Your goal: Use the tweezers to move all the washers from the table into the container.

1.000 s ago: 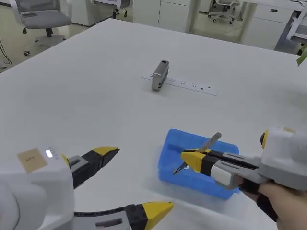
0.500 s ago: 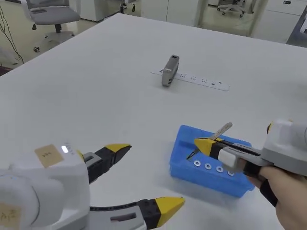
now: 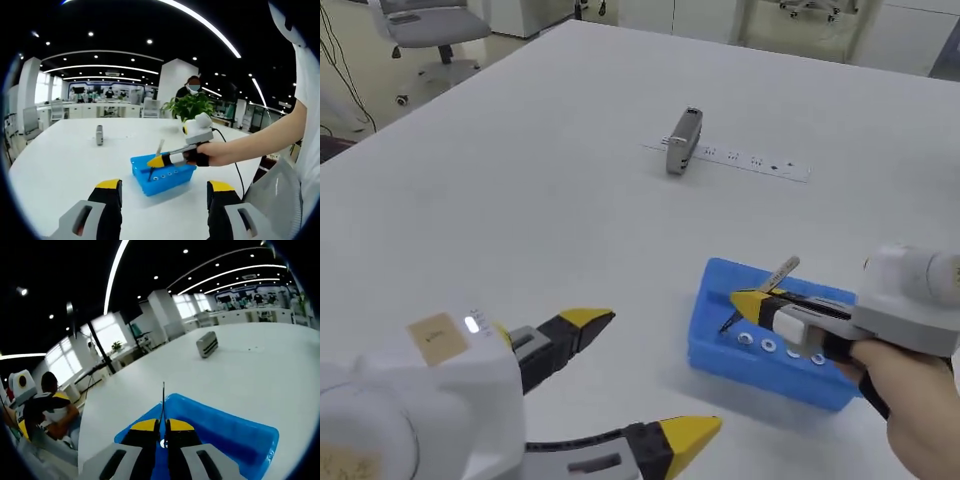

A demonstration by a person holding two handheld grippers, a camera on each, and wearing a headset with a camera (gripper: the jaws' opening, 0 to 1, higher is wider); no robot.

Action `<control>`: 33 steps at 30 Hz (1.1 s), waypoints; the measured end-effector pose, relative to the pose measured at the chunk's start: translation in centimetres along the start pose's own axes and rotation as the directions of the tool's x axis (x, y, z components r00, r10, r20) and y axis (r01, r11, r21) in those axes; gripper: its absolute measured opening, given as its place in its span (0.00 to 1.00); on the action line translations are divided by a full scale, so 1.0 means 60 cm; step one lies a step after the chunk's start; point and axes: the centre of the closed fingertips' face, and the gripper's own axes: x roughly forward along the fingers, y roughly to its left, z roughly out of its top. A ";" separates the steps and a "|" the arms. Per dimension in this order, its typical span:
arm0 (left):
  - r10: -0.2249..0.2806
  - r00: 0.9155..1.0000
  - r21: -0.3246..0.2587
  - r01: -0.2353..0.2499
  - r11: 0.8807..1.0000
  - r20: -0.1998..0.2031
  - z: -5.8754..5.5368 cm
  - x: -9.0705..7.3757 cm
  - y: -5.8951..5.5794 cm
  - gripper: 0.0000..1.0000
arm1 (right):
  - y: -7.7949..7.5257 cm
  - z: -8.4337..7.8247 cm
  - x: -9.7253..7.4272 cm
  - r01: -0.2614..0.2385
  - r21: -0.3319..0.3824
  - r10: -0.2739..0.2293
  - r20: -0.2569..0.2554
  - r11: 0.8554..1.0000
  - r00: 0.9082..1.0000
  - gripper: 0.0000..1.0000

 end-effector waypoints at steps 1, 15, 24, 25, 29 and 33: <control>-0.002 1.000 -0.002 0.002 1.000 0.002 0.000 0.000 0.000 0.68 | -0.002 -0.001 0.001 0.001 -0.001 -0.001 -0.002 1.000 1.000 0.03; 0.021 0.999 -0.023 -0.020 1.000 0.026 0.008 -0.005 0.007 0.61 | -0.003 -0.003 0.002 -0.003 -0.067 0.002 -0.018 0.998 1.000 0.04; -0.006 0.999 -0.021 0.007 1.000 0.048 0.015 -0.006 0.000 0.57 | 0.020 0.025 -0.024 0.004 -0.098 0.000 0.035 0.995 0.999 0.04; -0.008 0.999 -0.022 0.009 1.000 0.053 0.016 -0.007 0.000 0.57 | 0.025 0.028 -0.030 0.005 -0.104 0.000 0.041 0.995 0.999 0.04; -0.028 0.997 -0.040 0.031 0.999 0.075 0.021 -0.011 -0.001 0.55 | 0.046 0.040 -0.054 0.005 -0.128 0.004 0.067 0.992 0.998 0.04; -0.062 0.994 -0.057 0.068 0.996 0.093 0.025 -0.013 -0.008 0.52 | 0.065 0.046 -0.076 0.009 -0.151 0.004 0.085 0.989 0.996 0.04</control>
